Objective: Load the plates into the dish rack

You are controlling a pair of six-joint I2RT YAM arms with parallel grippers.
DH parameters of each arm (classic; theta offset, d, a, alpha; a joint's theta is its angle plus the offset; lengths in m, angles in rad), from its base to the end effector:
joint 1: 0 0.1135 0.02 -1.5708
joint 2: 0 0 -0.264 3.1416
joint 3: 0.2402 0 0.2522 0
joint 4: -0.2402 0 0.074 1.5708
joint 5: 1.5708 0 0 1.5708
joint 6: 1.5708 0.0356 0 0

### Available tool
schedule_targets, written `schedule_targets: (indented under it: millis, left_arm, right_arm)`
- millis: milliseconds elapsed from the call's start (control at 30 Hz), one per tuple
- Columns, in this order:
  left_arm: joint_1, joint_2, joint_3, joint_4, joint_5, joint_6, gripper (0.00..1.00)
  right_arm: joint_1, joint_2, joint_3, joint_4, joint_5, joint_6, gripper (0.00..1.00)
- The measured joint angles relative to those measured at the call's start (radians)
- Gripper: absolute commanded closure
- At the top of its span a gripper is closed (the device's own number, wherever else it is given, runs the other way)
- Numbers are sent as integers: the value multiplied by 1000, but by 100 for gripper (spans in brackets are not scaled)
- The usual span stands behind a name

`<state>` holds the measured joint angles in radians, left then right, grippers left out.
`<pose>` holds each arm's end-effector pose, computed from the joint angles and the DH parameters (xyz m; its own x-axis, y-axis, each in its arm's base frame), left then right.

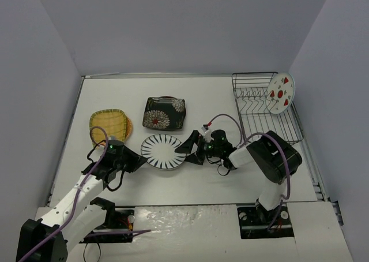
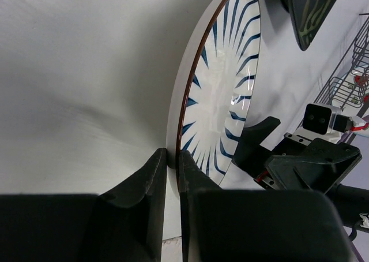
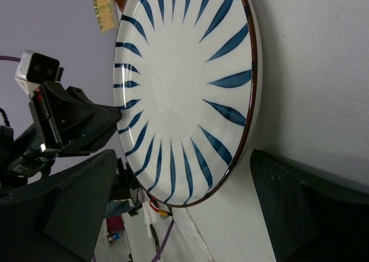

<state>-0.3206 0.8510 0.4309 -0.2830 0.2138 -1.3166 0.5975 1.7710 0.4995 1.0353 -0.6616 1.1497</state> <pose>0.1657 -0.0630 0.1965 -0.6011 -0.7970 -0.0591 -0.4778 0.4176 -0.7728 0.2368 0.1876 0.1320 -0.9349 0.2348 -0.2662 -0.2067 0.2494 0.9461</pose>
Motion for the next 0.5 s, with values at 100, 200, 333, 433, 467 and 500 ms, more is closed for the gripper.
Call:
schedule_targets:
  millis: [100, 200, 333, 433, 467, 500]
  left_arm:
    - [0, -12, -38, 22, 12, -26, 100]
    - [0, -20, -68, 38, 24, -53, 100]
    - [0, -44, -79, 49, 29, -71, 100]
    - [-1, -53, -80, 47, 32, -72, 100]
    - [-1, -54, -80, 47, 33, -73, 100]
    - [-1, -55, -81, 45, 34, -72, 100]
  right_arm:
    - [13, 60, 1, 109, -10, 58, 4]
    - [35, 116, 7, 205, -17, 111, 7]
    - [62, 168, 14, 293, -21, 178, 16]
    - [67, 190, 14, 321, -20, 205, 29]
    - [68, 196, 14, 330, -19, 211, 30]
    - [69, 198, 14, 328, -16, 209, 36]
